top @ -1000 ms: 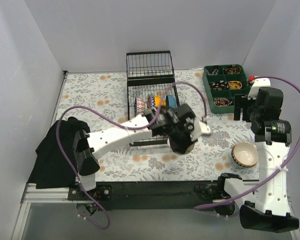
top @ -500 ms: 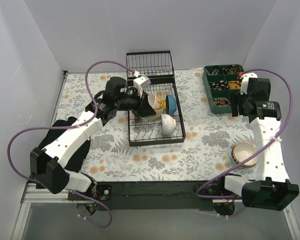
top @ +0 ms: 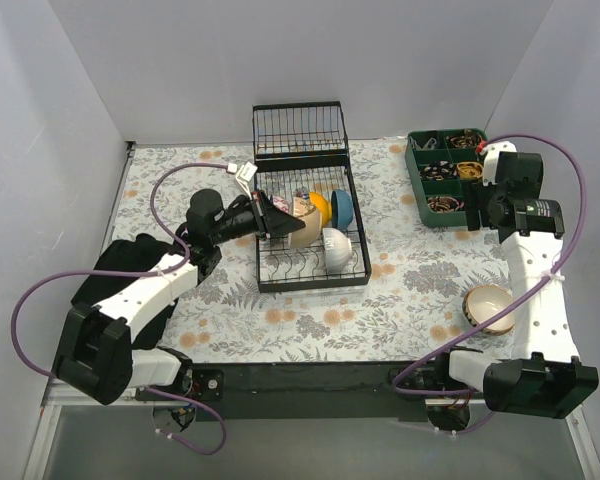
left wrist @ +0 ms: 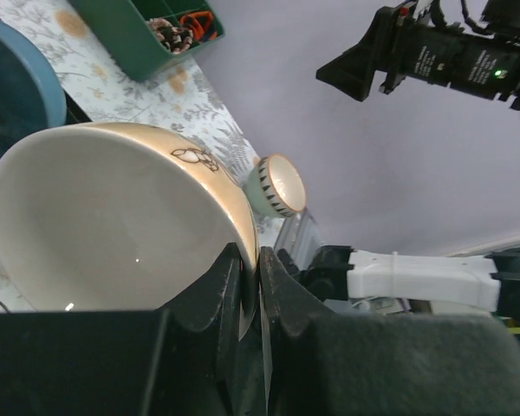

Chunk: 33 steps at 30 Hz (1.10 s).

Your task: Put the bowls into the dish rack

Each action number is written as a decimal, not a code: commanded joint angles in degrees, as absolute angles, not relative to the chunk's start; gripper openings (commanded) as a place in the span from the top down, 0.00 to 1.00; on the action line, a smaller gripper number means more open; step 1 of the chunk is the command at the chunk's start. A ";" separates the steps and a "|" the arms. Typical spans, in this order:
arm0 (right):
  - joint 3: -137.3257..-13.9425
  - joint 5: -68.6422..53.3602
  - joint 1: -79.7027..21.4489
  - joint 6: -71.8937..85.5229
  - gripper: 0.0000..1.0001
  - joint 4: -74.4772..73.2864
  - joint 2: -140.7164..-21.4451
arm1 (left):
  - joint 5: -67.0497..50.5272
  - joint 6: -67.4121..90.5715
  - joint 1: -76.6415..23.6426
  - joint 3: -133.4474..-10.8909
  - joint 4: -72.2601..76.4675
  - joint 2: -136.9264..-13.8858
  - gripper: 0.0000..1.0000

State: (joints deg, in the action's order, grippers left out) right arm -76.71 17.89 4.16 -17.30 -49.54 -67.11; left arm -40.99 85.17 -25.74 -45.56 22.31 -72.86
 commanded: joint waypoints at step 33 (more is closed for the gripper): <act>-75.06 19.51 4.48 -20.04 0.19 -49.22 -67.06 | -44.12 107.67 -23.81 -34.01 60.73 -90.26 1.00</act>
State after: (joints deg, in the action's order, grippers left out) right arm -75.18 18.35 4.16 -19.55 -49.76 -67.16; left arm -42.00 106.63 -23.11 -31.33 52.29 -89.52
